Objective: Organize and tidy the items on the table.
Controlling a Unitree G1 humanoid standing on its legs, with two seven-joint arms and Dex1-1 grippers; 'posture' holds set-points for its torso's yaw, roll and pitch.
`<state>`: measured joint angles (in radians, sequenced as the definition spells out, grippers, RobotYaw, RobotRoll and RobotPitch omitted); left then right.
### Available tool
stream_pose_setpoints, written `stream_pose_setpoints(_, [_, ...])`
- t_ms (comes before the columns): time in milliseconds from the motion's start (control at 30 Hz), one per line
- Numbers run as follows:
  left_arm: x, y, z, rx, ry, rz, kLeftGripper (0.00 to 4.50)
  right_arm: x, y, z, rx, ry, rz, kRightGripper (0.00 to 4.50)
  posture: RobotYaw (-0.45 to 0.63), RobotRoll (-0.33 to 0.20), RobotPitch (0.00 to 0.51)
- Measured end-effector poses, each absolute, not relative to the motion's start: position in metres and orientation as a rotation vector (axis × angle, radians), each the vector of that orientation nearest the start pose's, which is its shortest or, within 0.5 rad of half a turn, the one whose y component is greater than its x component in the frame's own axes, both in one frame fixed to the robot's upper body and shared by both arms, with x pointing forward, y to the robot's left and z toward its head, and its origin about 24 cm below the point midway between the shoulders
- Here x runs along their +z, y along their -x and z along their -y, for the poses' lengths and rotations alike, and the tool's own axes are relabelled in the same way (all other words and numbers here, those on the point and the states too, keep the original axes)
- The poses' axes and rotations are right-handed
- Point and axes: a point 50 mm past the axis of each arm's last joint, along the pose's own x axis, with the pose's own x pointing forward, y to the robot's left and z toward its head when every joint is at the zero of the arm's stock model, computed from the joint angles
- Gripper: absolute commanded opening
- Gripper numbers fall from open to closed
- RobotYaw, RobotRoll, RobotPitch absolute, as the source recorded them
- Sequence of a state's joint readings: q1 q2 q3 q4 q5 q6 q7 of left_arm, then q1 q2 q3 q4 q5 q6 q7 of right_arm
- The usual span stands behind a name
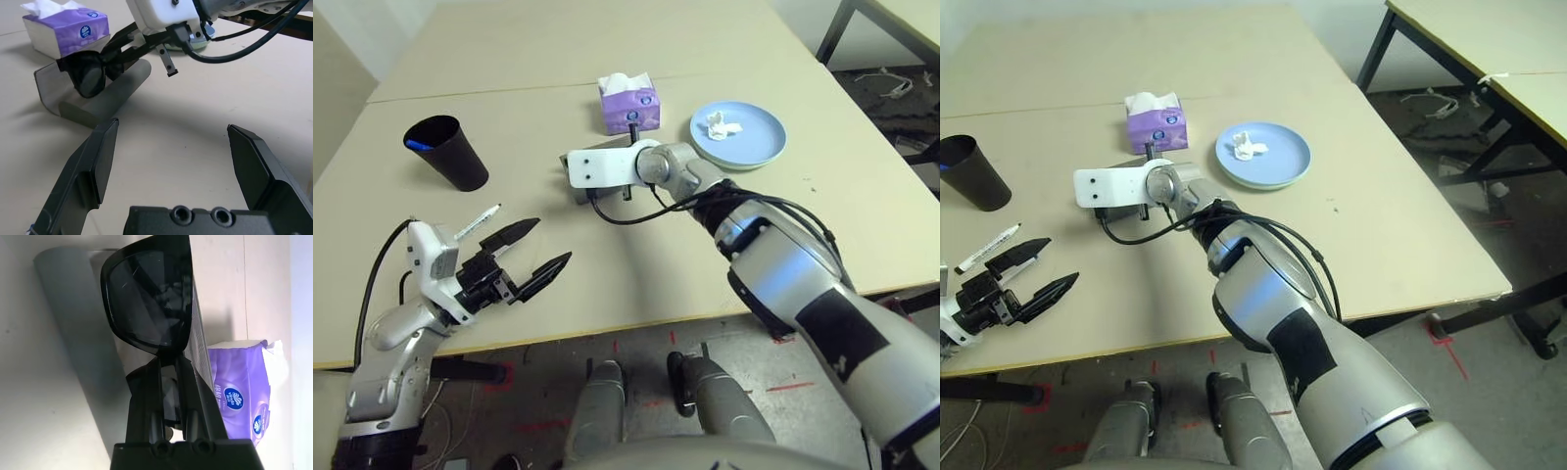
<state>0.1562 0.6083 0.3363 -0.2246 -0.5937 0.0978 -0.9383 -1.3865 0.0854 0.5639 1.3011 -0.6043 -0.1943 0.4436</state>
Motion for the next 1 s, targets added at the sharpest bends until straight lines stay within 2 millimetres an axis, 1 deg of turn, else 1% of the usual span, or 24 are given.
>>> stream_pose_setpoints(167, [0.122, -0.203, -0.262, -0.745, -0.114, 0.082, 4.50, 0.172, -0.378, -0.043, 0.996, 1.400, 0.130, 0.12, 0.03, 0.000, 0.214])
stream_pose_setpoints(333, [0.122, -0.204, -0.261, -0.750, -0.130, 0.083, 4.50, 0.174, -0.376, -0.044, 1.048, 1.398, 0.074, 0.12, 0.03, 0.000, 0.208])
stream_pose_setpoints(600, [0.123, -0.207, -0.260, -0.751, -0.134, 0.094, 4.50, 0.176, -0.371, -0.043, 1.217, 1.285, -0.078, 0.12, 0.02, 0.000, 0.203])
stream_pose_setpoints(733, [0.122, -0.207, -0.259, -0.758, -0.132, 0.091, 4.50, 0.178, -0.369, -0.043, 1.249, 1.260, -0.097, 0.12, 0.02, 0.000, 0.204])
stream_pose_setpoints(767, [0.122, -0.207, -0.259, -0.759, -0.132, 0.090, 4.50, 0.178, -0.369, -0.044, 1.252, 1.256, -0.097, 0.56, 0.02, 0.000, 0.204])
stream_pose_setpoints(800, [0.122, -0.208, -0.258, -0.761, -0.133, 0.091, 4.50, 0.178, -0.368, -0.044, 1.255, 1.251, -0.098, 0.85, 0.02, 0.000, 0.204])
stream_pose_setpoints(833, [0.122, -0.208, -0.258, -0.762, -0.134, 0.093, 4.50, 0.178, -0.368, -0.044, 1.259, 1.235, -0.097, 1.06, 0.02, 0.000, 0.204])
stream_pose_setpoints(900, [0.122, -0.208, -0.258, -0.763, -0.137, 0.096, 4.50, 0.173, -0.368, -0.043, 1.268, 1.205, -0.105, 1.80, 0.02, 0.000, 0.203])
stream_pose_setpoints(967, [0.121, -0.208, -0.258, -0.763, -0.136, 0.094, 4.50, 0.175, -0.368, -0.043, 1.266, 1.197, -0.101, 2.47, 0.01, 0.000, 0.202])
stream_pose_setpoints(1000, [0.121, -0.208, -0.258, -0.763, -0.135, 0.091, 4.50, 0.176, -0.368, -0.043, 1.265, 1.196, -0.098, 2.72, 0.01, 0.000, 0.202])
